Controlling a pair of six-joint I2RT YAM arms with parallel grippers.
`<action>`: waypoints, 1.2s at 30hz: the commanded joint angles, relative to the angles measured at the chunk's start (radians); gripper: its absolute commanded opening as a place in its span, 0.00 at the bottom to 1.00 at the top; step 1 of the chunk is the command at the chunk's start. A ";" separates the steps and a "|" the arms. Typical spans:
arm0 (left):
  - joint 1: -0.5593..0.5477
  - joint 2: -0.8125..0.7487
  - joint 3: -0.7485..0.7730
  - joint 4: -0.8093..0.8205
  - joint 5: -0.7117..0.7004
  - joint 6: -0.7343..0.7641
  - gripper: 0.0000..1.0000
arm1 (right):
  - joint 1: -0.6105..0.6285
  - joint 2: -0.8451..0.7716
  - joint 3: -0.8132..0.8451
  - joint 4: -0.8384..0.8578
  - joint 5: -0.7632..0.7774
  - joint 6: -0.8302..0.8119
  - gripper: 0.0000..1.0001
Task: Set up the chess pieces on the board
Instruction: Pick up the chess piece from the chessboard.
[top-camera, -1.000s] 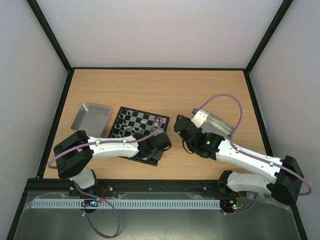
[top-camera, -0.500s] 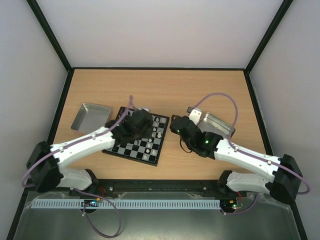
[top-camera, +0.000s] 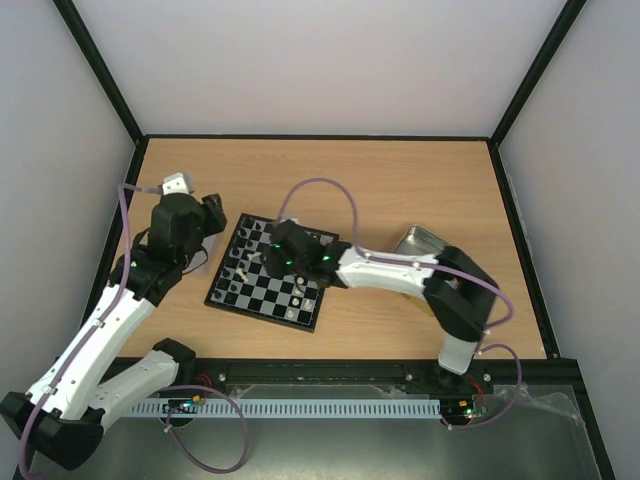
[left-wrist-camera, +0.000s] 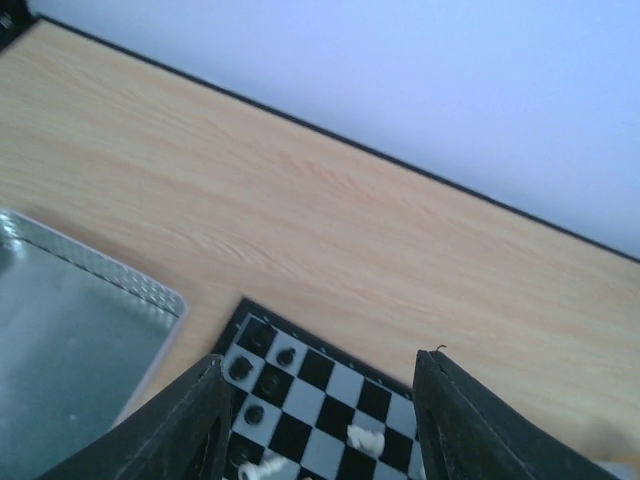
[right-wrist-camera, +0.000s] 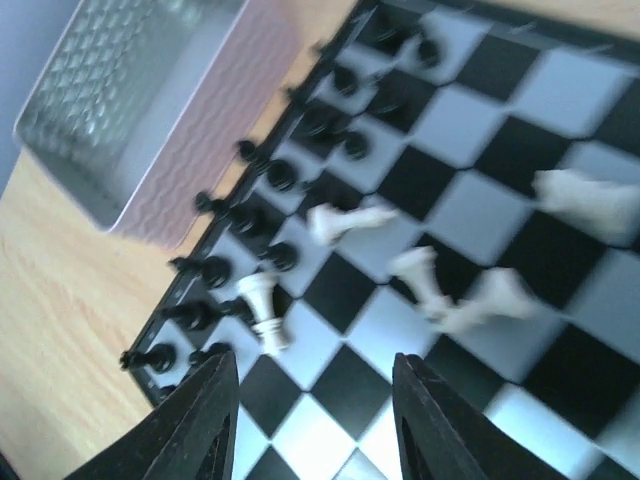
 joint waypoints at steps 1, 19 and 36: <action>0.055 -0.015 -0.019 0.010 -0.004 0.058 0.53 | 0.048 0.156 0.159 -0.029 -0.126 -0.088 0.40; 0.135 -0.027 -0.073 0.041 0.065 0.101 0.54 | 0.101 0.411 0.411 -0.232 -0.068 -0.181 0.29; 0.136 -0.022 -0.086 0.047 0.070 0.101 0.54 | 0.103 0.466 0.436 -0.272 -0.035 -0.218 0.27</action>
